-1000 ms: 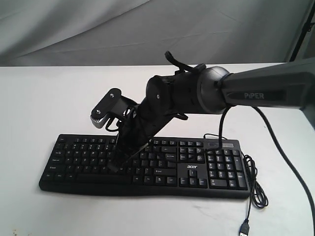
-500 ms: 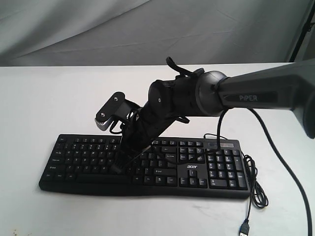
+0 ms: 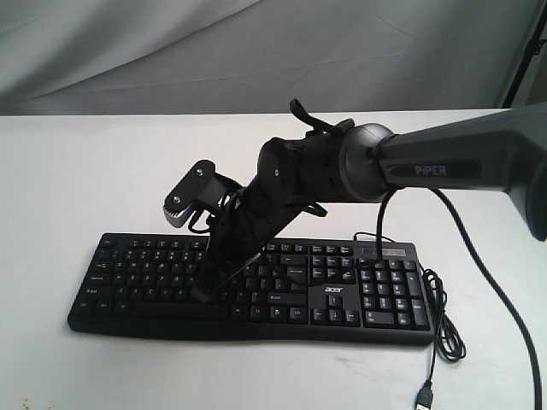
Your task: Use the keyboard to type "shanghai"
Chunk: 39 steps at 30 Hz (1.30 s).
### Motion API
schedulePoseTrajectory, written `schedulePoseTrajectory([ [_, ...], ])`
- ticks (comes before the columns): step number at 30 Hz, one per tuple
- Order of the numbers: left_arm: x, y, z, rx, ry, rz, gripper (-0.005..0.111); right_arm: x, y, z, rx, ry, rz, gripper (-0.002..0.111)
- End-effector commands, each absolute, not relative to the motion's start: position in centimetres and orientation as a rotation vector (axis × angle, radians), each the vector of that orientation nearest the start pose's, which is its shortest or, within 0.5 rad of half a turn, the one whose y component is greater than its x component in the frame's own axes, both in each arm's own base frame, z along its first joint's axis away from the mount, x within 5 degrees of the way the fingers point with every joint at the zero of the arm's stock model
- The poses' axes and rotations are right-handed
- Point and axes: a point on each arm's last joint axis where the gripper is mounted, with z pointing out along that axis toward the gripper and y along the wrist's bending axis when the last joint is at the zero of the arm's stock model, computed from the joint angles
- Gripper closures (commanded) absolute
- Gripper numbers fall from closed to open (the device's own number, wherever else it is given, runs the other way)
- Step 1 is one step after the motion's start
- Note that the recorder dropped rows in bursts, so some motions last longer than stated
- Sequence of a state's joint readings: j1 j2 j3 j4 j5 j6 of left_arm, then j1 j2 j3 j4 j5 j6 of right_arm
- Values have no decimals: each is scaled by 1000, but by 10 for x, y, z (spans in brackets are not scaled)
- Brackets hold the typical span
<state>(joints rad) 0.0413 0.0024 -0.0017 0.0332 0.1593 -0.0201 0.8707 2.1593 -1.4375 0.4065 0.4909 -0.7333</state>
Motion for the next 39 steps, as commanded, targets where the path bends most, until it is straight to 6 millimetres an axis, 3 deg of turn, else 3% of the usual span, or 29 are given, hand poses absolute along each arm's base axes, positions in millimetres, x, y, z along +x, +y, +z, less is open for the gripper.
schedulePoseTrajectory([
  [1,56,2,199,-24,1637,39,107,273,350,125,-1625,2164,411,108],
  [26,56,2,199,-24,1637,39,107,273,349,125,-1632,2173,414,108],
  [33,56,2,199,-24,1637,39,107,272,349,115,-1643,2193,411,108],
  [39,56,2,199,-24,1637,39,107,272,348,145,-1632,2122,404,108],
])
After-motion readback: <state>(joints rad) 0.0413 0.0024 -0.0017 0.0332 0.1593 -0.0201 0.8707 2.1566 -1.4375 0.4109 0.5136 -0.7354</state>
